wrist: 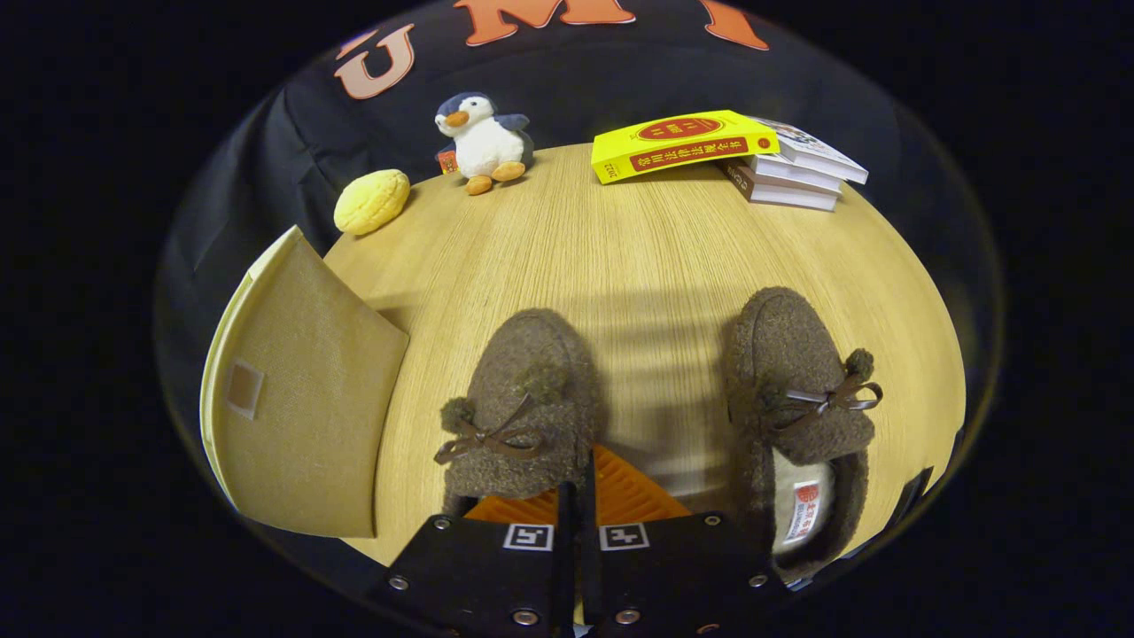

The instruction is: Open the storage box then place both shoes into the box .Put the left shoe in first, then the right shoe, with the right side of both shoes facing outward in a uniform manner.

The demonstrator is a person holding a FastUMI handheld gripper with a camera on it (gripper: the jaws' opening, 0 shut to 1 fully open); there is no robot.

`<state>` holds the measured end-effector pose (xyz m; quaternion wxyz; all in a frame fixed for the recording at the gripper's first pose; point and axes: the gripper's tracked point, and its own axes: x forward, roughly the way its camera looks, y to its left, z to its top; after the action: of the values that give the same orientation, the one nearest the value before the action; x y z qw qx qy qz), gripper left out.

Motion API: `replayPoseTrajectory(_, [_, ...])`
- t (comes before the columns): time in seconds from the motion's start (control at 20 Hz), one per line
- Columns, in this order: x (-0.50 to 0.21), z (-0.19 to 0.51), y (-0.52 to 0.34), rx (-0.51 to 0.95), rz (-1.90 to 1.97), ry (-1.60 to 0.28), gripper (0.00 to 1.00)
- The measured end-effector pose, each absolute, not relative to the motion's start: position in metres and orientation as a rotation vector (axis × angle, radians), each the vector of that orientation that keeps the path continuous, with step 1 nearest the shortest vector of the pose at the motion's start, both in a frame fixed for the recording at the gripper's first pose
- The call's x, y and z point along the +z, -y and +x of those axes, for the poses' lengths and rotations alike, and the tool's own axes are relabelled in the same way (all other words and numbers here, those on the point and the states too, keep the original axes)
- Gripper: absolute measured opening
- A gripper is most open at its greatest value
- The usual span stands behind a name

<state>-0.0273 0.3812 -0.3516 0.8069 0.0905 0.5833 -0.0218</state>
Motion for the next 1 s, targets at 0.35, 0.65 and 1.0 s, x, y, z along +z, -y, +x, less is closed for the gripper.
replayPoseTrajectory(0.35, [-0.279, 0.003, -0.413, -0.033, 0.223, -1.171, 0.04])
replayPoseTrajectory(0.65, [-0.235, 0.038, -0.482, 0.047, 0.3, -1.101, 0.04])
replayPoseTrajectory(1.0, [-0.238, 0.036, -0.572, 0.126, 0.324, -1.214, 0.04])
